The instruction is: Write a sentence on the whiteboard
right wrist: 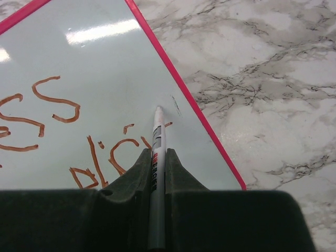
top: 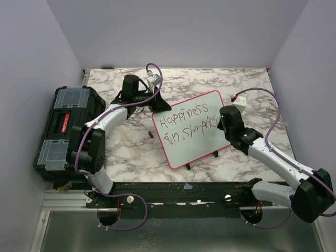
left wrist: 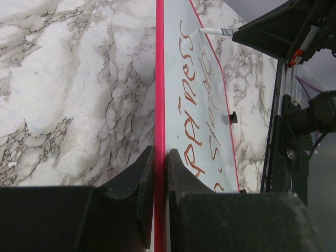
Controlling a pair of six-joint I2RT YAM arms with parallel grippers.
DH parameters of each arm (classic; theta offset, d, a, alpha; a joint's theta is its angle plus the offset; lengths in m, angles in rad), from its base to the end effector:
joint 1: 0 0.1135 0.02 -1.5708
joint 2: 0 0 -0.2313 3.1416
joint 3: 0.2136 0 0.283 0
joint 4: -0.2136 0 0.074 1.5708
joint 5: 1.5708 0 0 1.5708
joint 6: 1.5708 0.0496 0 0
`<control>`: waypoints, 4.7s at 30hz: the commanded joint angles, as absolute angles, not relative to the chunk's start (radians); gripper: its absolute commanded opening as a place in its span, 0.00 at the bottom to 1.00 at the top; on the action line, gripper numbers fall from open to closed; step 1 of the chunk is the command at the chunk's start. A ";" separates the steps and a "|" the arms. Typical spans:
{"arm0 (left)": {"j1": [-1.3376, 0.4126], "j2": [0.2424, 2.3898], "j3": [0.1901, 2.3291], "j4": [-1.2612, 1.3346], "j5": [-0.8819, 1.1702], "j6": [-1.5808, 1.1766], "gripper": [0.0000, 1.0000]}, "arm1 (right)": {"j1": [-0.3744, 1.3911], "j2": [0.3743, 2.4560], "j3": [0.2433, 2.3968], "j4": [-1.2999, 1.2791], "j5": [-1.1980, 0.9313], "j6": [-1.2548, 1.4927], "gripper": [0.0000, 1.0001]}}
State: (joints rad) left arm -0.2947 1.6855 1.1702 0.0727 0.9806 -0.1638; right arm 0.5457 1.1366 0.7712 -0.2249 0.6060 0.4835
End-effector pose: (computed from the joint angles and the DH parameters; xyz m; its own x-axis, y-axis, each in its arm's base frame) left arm 0.3789 -0.1581 0.2157 -0.5478 0.0715 -0.8335 0.8014 0.3305 -0.4984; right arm 0.2692 0.1304 0.2167 -0.4315 0.1850 -0.8829 0.2016 0.9738 0.1055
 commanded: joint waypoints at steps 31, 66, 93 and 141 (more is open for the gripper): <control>-0.281 1.663 1.173 0.162 0.992 -0.120 0.00 | 0.540 1.053 0.663 -0.334 0.563 0.561 0.01; -0.281 1.669 1.173 0.172 1.002 -0.129 0.00 | 0.538 1.104 0.728 -0.204 0.637 0.504 0.01; -0.281 1.673 1.174 0.173 1.003 -0.132 0.00 | 0.538 1.091 0.672 -0.262 0.646 0.545 0.01; -0.281 1.668 1.177 0.170 1.003 -0.128 0.00 | 0.528 1.097 0.643 -0.280 0.526 0.568 0.00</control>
